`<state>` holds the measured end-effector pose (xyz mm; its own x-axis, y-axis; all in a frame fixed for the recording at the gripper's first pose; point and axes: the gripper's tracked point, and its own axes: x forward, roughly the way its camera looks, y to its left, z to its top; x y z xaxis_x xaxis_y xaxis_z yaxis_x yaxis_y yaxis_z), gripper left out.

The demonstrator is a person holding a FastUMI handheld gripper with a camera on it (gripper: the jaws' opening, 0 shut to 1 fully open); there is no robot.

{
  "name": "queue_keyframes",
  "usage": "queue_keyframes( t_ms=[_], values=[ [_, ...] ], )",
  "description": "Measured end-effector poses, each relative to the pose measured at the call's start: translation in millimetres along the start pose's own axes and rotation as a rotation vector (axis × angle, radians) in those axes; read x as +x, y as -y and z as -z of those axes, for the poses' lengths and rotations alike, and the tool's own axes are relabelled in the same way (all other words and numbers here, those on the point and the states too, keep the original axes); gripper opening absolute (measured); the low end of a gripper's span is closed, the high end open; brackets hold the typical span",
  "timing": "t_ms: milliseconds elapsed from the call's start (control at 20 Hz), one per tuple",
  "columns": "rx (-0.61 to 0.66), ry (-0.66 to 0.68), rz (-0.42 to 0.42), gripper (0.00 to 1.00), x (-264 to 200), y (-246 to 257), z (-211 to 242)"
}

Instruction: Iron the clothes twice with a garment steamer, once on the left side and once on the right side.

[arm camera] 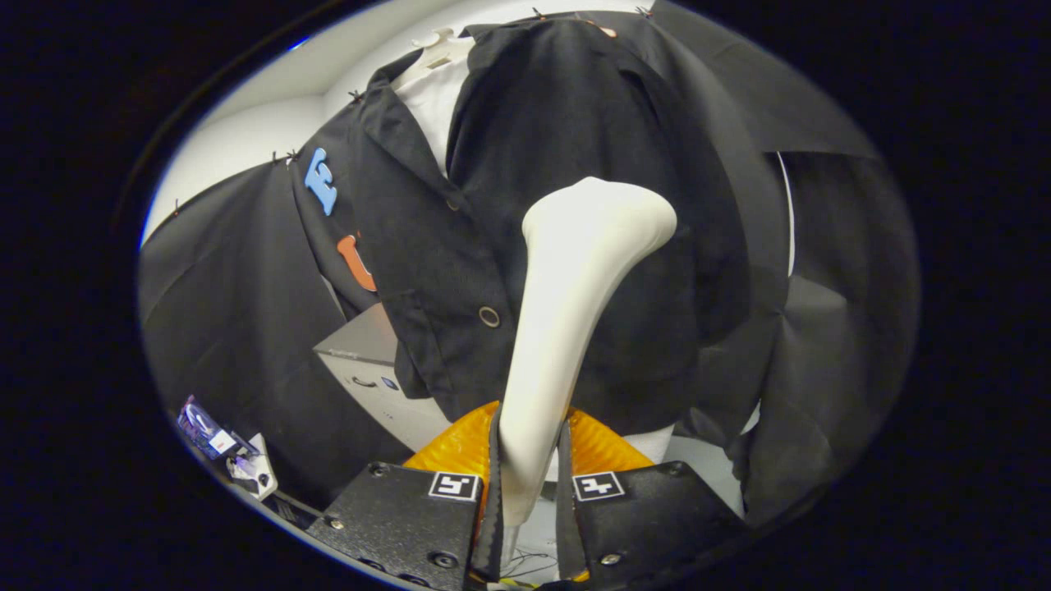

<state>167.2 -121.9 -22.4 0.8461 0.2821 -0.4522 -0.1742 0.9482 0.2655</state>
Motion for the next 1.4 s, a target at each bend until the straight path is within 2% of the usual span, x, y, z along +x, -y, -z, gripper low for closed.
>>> queue_keyframes(
  t_ms=[400,900,1100,1400],
  values=[
    [0.044,-0.109,-0.02,0.29,18.5,0.3,73.6],
    [0.123,-0.231,0.01,0.29,39.5,12.5,153.5],
    [0.153,-0.245,0.014,0.29,41.7,9.6,169.5],
    [0.179,-0.21,0.006,0.29,8.5,-23.2,174.2]
  ],
)
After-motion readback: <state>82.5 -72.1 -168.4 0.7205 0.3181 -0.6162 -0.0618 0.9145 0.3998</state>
